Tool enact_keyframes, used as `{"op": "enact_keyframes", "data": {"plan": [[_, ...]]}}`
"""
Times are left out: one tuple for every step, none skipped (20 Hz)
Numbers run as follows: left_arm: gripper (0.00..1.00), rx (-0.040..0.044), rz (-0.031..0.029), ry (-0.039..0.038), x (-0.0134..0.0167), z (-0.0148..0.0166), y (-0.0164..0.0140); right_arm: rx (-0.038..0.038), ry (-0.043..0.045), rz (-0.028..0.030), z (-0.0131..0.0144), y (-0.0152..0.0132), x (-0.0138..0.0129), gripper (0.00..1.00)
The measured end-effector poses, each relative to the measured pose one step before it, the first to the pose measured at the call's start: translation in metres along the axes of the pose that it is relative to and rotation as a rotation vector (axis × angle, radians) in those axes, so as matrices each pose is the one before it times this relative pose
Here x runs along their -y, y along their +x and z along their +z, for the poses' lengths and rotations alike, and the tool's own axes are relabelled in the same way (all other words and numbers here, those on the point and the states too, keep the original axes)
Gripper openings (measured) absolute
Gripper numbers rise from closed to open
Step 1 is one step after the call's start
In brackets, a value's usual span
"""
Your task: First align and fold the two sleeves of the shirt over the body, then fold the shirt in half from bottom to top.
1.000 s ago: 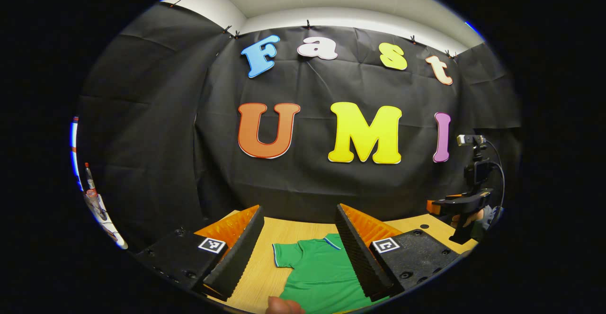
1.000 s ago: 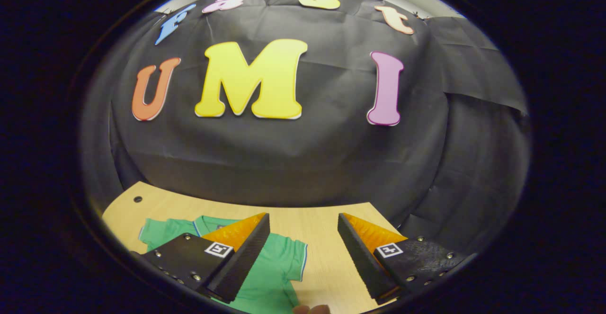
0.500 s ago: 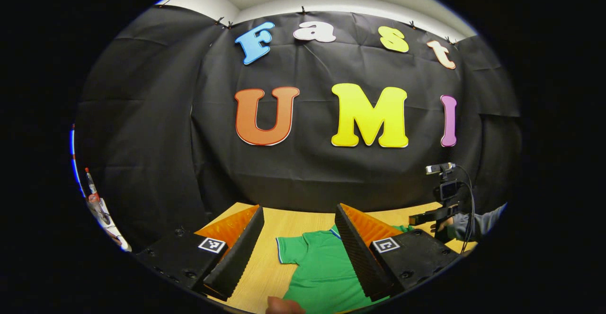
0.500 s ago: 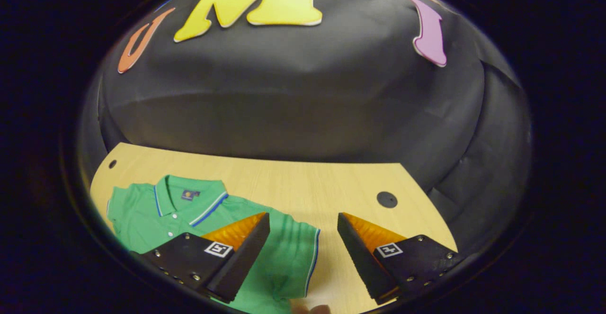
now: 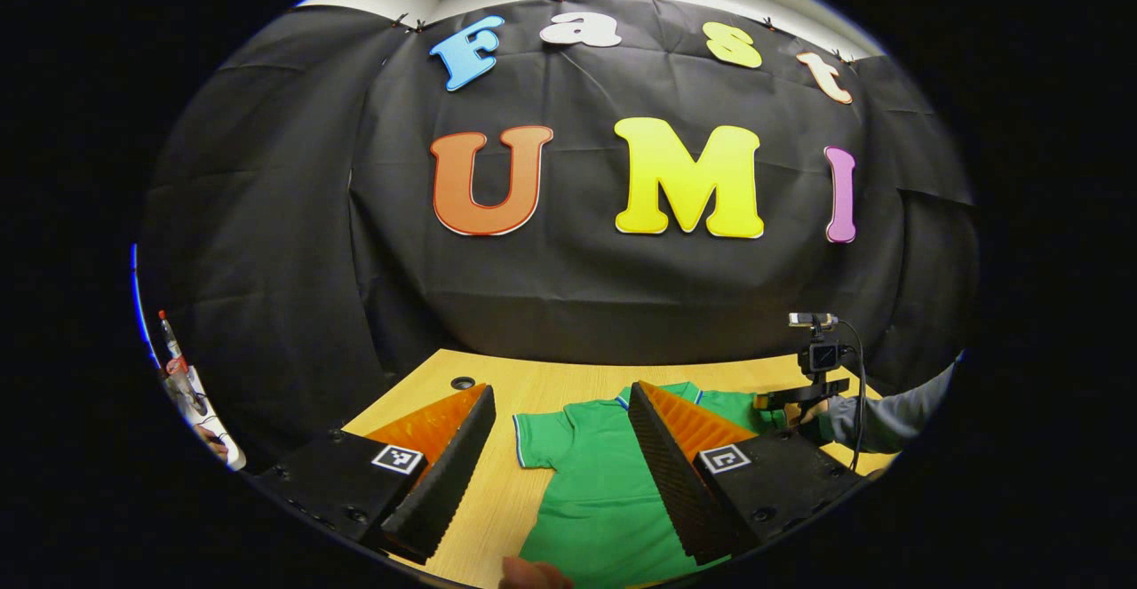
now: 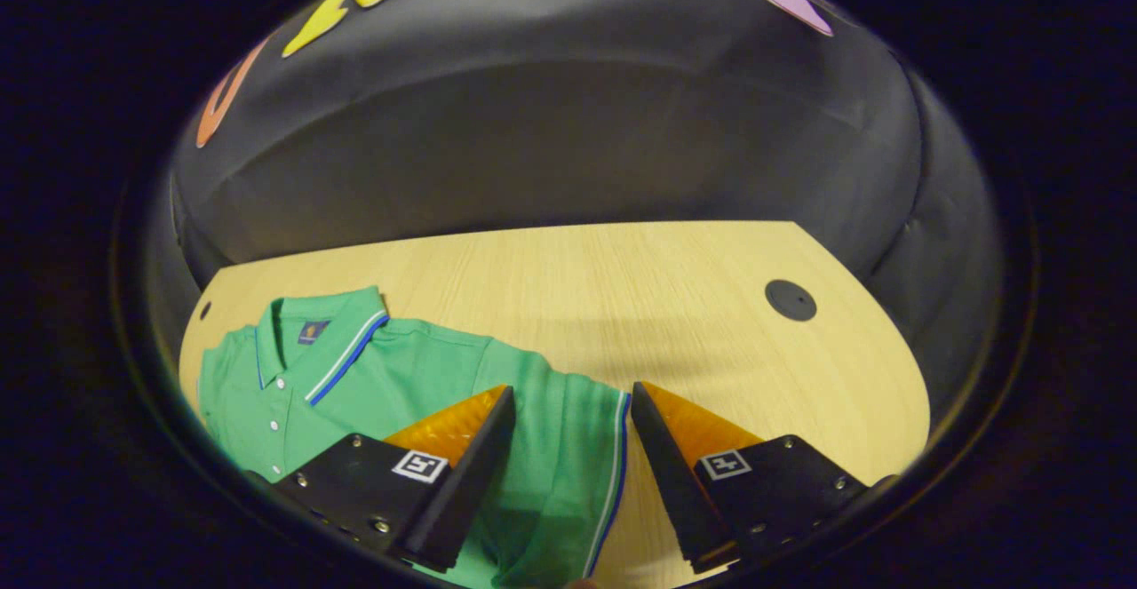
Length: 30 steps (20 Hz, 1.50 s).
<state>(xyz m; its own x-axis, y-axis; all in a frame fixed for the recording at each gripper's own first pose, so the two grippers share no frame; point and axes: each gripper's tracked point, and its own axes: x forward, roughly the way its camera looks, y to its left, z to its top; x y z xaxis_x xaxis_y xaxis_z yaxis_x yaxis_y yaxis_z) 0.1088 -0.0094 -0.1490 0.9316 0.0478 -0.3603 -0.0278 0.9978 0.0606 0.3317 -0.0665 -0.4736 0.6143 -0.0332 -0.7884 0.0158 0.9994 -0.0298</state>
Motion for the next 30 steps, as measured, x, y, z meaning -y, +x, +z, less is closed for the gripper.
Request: {"op": "enact_keyframes", "data": {"plan": [[0.97, -0.00697, 0.00086, -0.00213, -0.00002, -0.00170, -0.00087, -0.00824, 0.01373, -0.00578, 0.00178, -0.00379, 0.00011, 0.74], [0.97, -0.00560, 0.00299, -0.00098, -0.00082, -0.00251, -0.00065, -0.01647, 0.00315, 0.01585, 0.00004, -0.00128, -0.00662, 0.66], [0.97, -0.00138, 0.00148, -0.00154, -0.00057, -0.00042, -0.00019, -0.01051, -0.00574, 0.01638, -0.00034, -0.00264, -0.00783, 0.47], [0.97, 0.00060, 0.00028, 0.00133, 0.00049, 0.00093, -0.00007, 0.00593, -0.00455, -0.00538, 0.00162, -0.00218, -0.00230, 0.27], [0.97, 0.00352, -0.00015, 0.00608, 0.00075, 0.00160, -0.00103, -0.00345, -0.00902, -0.01455, 0.00058, 0.00370, -0.00064, 0.07], [0.97, 0.00455, -0.00165, 0.00857, 0.00047, 0.00141, -0.00087, 0.00481, -0.00520, 0.00339, -0.00182, -0.00012, -0.00251, 0.06], [0.97, 0.00596, -0.00068, 0.00838, -0.00033, 0.00218, -0.00103, 0.00131, -0.00778, 0.00283, 0.00020, 0.00000, -0.00288, 0.06], [0.97, 0.00482, 0.00222, 0.00579, -0.00072, 0.00182, -0.00055, 0.00366, -0.00441, -0.00594, 0.00127, -0.00138, 0.00294, 0.06], [0.97, 0.00196, 0.00428, 0.00100, -0.00112, 0.00025, 0.00019, 0.00314, 0.00023, -0.00188, 0.00360, -0.00182, -0.00049, 0.05], [0.97, -0.00028, 0.00490, -0.00346, -0.00220, -0.00003, -0.00069, 0.00903, -0.00191, -0.00157, 0.00319, -0.00303, -0.00186, 0.06], [0.97, -0.00155, 0.00351, -0.00738, -0.00118, -0.00101, -0.00018, 0.01047, -0.00883, -0.00080, 0.00540, -0.00390, -0.00063, 0.05], [0.97, -0.00298, 0.00361, -0.00829, -0.00093, 0.00003, -0.00238, 0.01684, -0.00867, -0.00015, 0.00389, -0.00490, -0.00178, 0.05], [0.97, -0.00162, 0.00347, -0.00764, -0.00041, -0.00083, -0.00147, 0.01244, -0.00469, 0.00812, 0.00527, -0.00577, -0.00437, 0.05], [0.97, -0.00157, 0.00253, -0.00583, -0.00064, -0.00023, -0.00147, 0.01433, -0.00421, 0.00323, 0.00441, -0.00566, -0.00393, 0.05], [0.97, 0.00162, 0.00304, -0.00373, -0.00043, 0.00036, -0.00068, 0.00726, -0.00488, 0.01311, 0.00349, -0.00372, -0.00571, 0.05], [0.97, 0.00505, 0.00206, -0.00144, -0.00116, 0.00159, -0.00210, 0.00798, -0.00329, 0.01421, 0.00257, -0.00656, -0.00871, 0.05], [0.97, 0.00493, 0.00135, 0.00044, -0.00040, 0.00187, -0.00194, 0.01224, -0.00693, 0.01287, 0.00472, -0.00631, -0.00683, 0.05], [0.97, 0.00548, 0.00020, 0.00066, -0.00027, 0.00152, -0.00189, 0.01233, -0.00565, 0.01313, 0.00485, -0.00579, -0.00763, 0.05], [0.97, 0.00441, 0.00064, 0.00151, -0.00096, 0.00112, -0.00076, 0.01017, -0.00474, 0.01381, 0.00439, -0.00559, -0.00818, 0.05], [0.97, 0.00468, 0.00209, 0.00067, -0.00190, 0.00127, -0.00093, 0.00591, -0.00707, 0.01602, 0.00137, -0.00430, -0.00974, 0.05], [0.97, 0.00418, 0.00203, -0.00117, -0.00138, 0.00196, -0.00197, 0.00651, -0.00830, 0.01299, 0.00265, -0.00347, -0.00896, 0.05], [0.97, 0.00410, 0.00472, -0.00169, -0.00201, 0.00178, -0.00098, 0.00533, -0.00958, 0.01371, 0.00093, -0.00382, -0.00935, 0.05], [0.97, 0.00129, 0.00410, -0.00153, -0.00192, 0.00080, -0.00016, 0.00308, -0.00955, 0.01057, 0.00045, -0.00190, -0.00817, 0.05], [0.96, 0.00029, 0.00598, -0.00084, -0.00208, 0.00007, -0.00186, -0.00048, -0.00860, 0.01304, -0.00133, -0.00115, -0.00925, 0.05], [0.97, 0.00126, 0.00556, -0.00044, -0.00203, 0.00074, -0.00092, -0.00156, -0.00679, 0.01082, -0.00107, -0.00089, -0.00824, 0.05], [0.97, 0.00186, 0.00625, -0.00020, -0.00330, 0.00125, -0.00097, -0.00230, -0.00801, 0.00820, -0.00315, -0.00011, -0.00783, 0.05], [0.97, 0.00235, 0.00736, 0.00189, -0.00354, 0.00101, -0.00156, -0.00368, -0.00620, 0.00897, -0.00282, 0.00023, -0.00712, 0.05], [0.97, 0.00276, 0.00719, 0.00286, -0.00312, 0.00181, -0.00203, -0.00377, -0.00547, 0.00881, -0.00359, 0.00142, -0.00754, 0.05], [0.97, 0.00301, 0.00797, 0.00246, -0.00266, 0.00174, -0.00146, -0.00420, -0.00514, 0.00643, -0.00249, 0.00107, -0.00646, 0.05], [0.97, 0.00241, 0.00686, 0.00113, -0.00281, 0.00020, -0.00101, -0.00431, -0.00453, 0.00709, -0.00423, 0.00190, -0.00639, 0.05]]}}
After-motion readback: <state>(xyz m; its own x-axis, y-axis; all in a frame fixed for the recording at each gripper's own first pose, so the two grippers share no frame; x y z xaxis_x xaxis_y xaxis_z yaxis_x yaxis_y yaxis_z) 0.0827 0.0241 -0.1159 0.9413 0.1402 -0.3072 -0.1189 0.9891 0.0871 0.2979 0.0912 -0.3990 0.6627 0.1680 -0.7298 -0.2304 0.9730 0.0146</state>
